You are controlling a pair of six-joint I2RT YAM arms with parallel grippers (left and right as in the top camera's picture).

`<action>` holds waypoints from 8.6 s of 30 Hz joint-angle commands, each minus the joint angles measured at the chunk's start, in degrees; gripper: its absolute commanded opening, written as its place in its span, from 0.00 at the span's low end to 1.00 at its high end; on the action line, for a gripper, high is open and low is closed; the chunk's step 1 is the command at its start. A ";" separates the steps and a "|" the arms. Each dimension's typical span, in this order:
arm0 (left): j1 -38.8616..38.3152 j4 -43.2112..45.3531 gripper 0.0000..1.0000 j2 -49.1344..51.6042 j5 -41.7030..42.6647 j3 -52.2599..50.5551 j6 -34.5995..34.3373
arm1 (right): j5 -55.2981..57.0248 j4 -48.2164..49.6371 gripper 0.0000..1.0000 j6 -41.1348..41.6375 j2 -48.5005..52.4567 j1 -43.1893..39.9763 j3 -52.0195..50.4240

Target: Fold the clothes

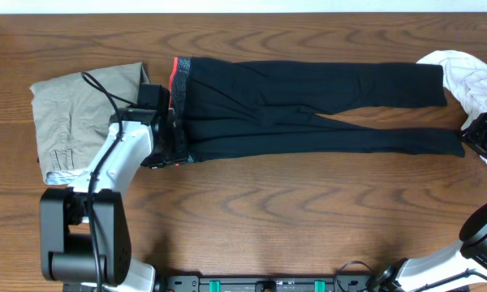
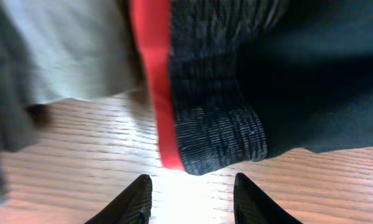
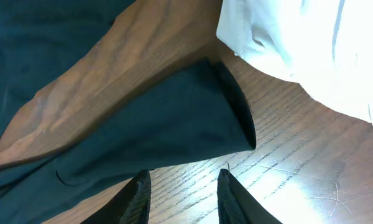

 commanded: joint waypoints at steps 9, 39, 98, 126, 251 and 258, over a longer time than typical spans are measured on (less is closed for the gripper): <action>0.31 3.54 0.44 4.50 2.95 -0.52 -0.31 | 0.09 -0.02 0.34 0.00 0.33 0.55 -0.17; 0.31 -10.12 0.06 0.48 1.90 -1.11 3.82 | -0.33 0.15 0.34 -0.02 0.33 0.55 -0.17; 0.31 -6.08 0.06 -15.85 -7.96 1.03 2.25 | 10.19 -23.26 0.01 4.26 -5.05 -1.95 13.99; 0.31 -5.75 0.06 -32.06 -7.98 1.01 2.25 | -0.52 -23.15 0.01 4.33 -8.92 -3.98 13.99; 0.31 22.97 0.07 -6.43 -19.56 0.83 2.23 | -3.32 26.01 0.01 2.71 27.26 15.06 17.20; 0.31 23.10 0.07 -6.43 -19.58 0.83 2.27 | -3.32 25.18 0.01 2.69 22.64 15.17 17.20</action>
